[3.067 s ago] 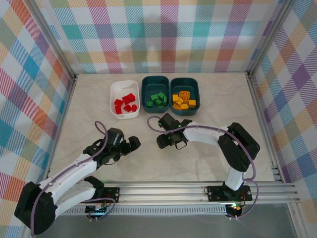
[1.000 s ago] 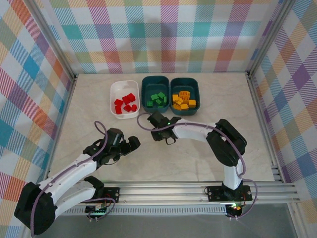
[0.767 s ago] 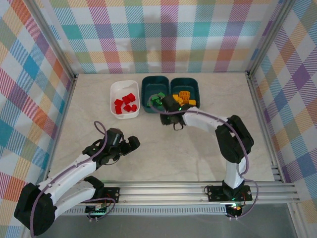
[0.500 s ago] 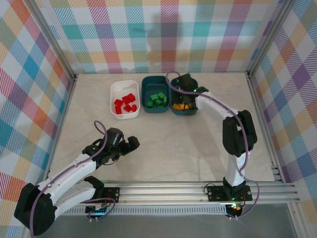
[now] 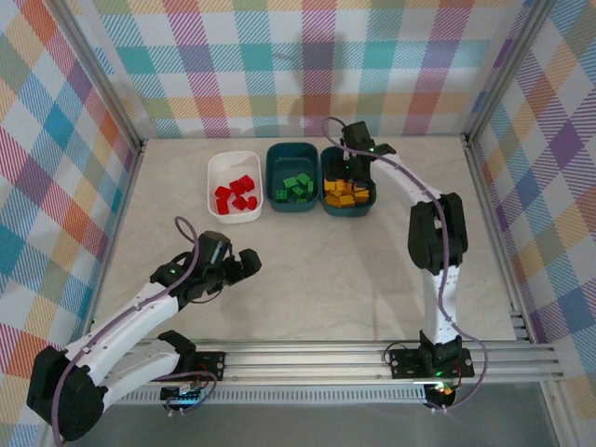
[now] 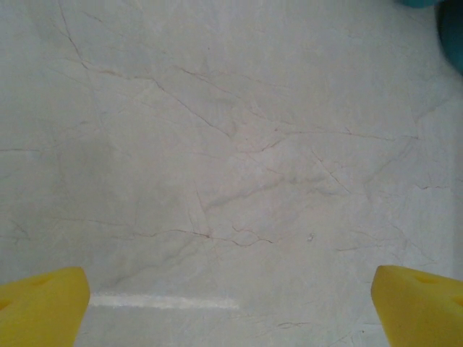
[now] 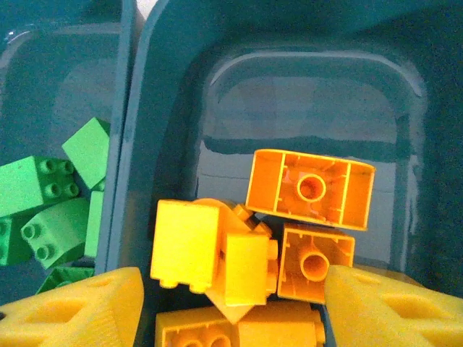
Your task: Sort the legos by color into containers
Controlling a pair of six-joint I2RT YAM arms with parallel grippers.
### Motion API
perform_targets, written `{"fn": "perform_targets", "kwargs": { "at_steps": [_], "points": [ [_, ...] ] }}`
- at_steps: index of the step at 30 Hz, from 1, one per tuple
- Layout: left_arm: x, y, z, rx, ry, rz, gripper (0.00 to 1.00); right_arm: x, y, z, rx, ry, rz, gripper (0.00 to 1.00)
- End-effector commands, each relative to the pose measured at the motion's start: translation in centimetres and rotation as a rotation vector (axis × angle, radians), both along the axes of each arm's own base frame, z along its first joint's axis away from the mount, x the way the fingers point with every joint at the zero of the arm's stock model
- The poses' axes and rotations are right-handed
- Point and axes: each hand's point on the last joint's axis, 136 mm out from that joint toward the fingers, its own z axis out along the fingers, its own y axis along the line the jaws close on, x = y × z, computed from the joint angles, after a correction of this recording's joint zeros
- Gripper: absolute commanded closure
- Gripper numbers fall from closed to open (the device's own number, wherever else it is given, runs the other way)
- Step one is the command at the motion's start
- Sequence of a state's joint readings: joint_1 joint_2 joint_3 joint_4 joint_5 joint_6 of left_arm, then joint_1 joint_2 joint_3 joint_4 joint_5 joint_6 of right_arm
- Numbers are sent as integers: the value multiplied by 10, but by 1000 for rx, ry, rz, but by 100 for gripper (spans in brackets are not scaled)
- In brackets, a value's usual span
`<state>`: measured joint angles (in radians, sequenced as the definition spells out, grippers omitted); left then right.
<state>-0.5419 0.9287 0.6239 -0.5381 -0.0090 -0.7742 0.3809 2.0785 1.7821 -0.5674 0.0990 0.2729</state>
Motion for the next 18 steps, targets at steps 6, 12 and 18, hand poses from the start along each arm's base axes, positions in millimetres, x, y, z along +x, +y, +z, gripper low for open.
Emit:
{"fn": "perform_targets", "kwargs": {
  "at_steps": [6, 12, 18],
  "points": [
    [21, 31, 82, 119, -178, 115, 0, -95, 10, 126, 267, -312, 123, 0],
    [44, 59, 88, 132, -286, 383, 0, -153, -2, 135, 339, -488, 101, 0],
    [63, 95, 105, 377, -516, 453, 0, -164, -52, 129, 124, -644, 24, 0]
  ]
}}
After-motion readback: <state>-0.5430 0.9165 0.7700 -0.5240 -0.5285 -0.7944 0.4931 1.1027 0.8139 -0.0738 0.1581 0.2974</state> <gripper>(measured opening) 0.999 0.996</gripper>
